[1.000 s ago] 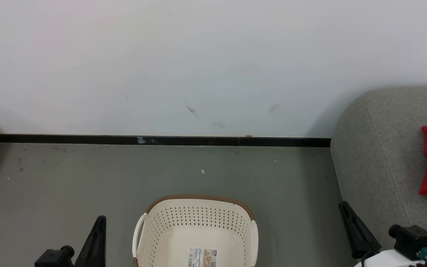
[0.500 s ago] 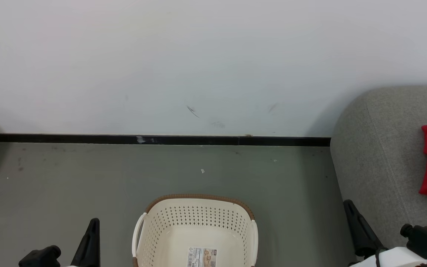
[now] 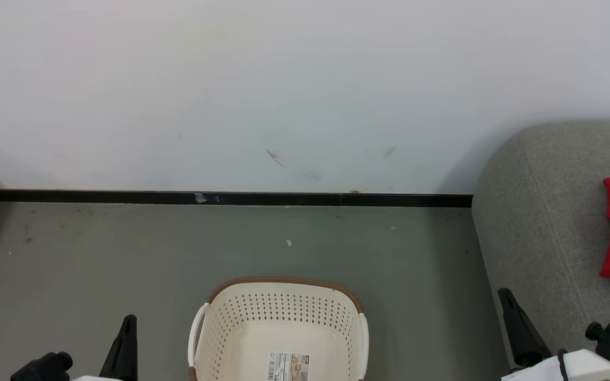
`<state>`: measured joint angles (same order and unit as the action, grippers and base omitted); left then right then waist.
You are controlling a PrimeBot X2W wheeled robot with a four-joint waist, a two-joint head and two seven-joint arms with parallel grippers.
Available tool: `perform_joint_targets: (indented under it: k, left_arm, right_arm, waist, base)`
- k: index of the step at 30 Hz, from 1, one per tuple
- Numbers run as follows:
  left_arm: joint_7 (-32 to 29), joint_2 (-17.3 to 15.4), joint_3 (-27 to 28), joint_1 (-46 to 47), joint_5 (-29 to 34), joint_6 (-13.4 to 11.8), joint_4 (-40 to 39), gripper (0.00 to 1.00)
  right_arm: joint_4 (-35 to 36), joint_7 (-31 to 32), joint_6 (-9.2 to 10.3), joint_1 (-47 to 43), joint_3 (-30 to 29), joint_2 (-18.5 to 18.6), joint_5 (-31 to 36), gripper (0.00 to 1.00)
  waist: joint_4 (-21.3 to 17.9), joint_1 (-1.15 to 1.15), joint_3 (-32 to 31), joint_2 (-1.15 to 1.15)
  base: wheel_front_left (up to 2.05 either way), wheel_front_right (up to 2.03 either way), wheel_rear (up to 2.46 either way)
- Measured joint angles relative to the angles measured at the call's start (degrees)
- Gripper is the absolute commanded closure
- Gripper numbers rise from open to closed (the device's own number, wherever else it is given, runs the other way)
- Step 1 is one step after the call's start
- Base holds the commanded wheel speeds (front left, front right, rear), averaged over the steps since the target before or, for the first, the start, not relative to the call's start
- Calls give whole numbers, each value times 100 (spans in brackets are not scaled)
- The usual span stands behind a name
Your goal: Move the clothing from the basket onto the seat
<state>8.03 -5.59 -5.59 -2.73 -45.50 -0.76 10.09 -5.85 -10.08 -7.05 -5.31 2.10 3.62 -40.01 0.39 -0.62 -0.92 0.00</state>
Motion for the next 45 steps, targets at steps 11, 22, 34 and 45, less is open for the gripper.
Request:
perform_joint_targets:
  k: [11,22,34,45]
  left_arm:
    - [-234,45,155,68,-750,137,49,100]
    - [-452,108,312,130,-1495,220,143,100]
    - [-702,172,485,259,-2306,377,254,100]
    - [-924,220,639,361,-3043,503,358,100]
  right_arm:
    - [-97,208,0,108,-89,53,-911,100]
    - [-265,365,0,221,-136,81,-1818,100]
    - [-442,588,0,376,-186,115,-2804,100]
    - [-592,776,0,528,-269,162,-3710,100]
  waist:
    - [-5,-37,-42,0]
    - [-11,-11,-33,0]
    - [-18,44,32,0]
    - [-25,56,74,0]
  base:
    - [0,0,0]
    - [0,0,0]
    - [0,0,0]
    - [0,0,0]
